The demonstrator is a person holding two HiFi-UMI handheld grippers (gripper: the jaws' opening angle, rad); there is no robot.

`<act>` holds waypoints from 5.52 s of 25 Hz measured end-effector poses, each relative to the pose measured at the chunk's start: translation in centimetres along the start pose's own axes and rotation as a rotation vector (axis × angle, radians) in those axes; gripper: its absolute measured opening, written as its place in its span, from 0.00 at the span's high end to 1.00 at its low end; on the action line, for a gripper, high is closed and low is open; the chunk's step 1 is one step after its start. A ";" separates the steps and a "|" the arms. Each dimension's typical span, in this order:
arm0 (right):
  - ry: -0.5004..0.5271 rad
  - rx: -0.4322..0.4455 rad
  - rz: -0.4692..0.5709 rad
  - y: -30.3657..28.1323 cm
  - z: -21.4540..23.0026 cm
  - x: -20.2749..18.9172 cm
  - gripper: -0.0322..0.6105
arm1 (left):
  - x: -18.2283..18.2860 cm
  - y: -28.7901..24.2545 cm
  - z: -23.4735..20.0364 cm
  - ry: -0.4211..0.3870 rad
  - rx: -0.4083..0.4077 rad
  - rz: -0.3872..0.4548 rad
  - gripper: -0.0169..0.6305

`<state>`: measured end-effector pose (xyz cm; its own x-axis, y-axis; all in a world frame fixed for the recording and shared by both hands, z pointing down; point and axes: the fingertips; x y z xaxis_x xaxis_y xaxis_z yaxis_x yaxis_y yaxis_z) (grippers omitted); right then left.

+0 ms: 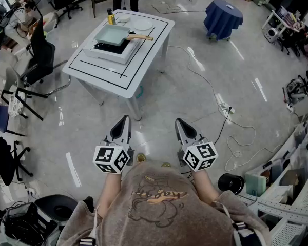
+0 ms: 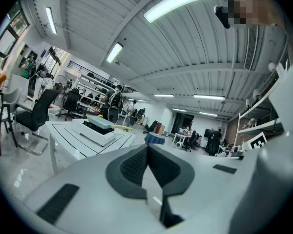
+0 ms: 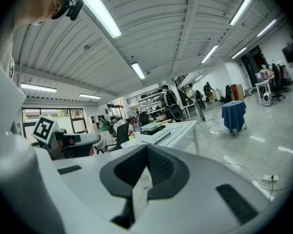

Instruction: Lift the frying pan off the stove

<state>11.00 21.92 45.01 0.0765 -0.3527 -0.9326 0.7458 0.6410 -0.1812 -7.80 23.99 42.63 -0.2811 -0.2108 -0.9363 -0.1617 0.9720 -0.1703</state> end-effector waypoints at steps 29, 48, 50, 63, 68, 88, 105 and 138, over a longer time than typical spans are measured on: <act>-0.040 -0.208 0.075 -5.0 0.7 -0.5 0.95 | 0.3 -6.2 -5.8 0.002 -0.184 -0.064 0.96; -0.041 -0.197 0.067 -11.7 7.1 2.1 0.95 | 1.7 -15.3 -7.2 0.006 -0.184 -0.064 0.96; -0.038 -0.193 0.068 -12.5 8.2 2.7 0.95 | 2.0 -16.5 -7.3 0.007 -0.180 -0.063 0.96; -0.050 -0.143 0.029 -16.7 15.3 6.3 0.95 | 4.2 -25.3 -6.0 0.007 -0.146 -0.068 0.96; -0.064 -0.111 0.013 -18.7 18.7 7.8 0.95 | 5.3 -28.7 -5.4 0.010 -0.113 -0.065 0.96; -0.028 0.074 -0.050 -26.4 28.5 13.1 0.95 | 7.4 -37.9 -4.9 0.054 0.052 0.026 0.96; -0.036 0.075 -0.037 -29.4 28.8 14.3 0.95 | 9.4 -40.4 -6.2 0.033 0.039 0.037 0.96; -0.005 0.132 -0.063 -34.0 26.3 14.3 0.95 | 9.3 -41.2 -9.1 -0.008 0.057 -0.022 0.93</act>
<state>4.15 -22.86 46.01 0.0297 -0.3932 -0.9190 0.8300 0.5220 -0.1966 -12.36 -18.98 43.71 -0.2702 -0.2318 -0.9345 -0.1141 0.9715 -0.2080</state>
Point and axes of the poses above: the fingertips, and each gripper's own axes: y backward along the fingers, z to its right, x out of its top, and after that the axes turned 7 degrees about x, right-handed
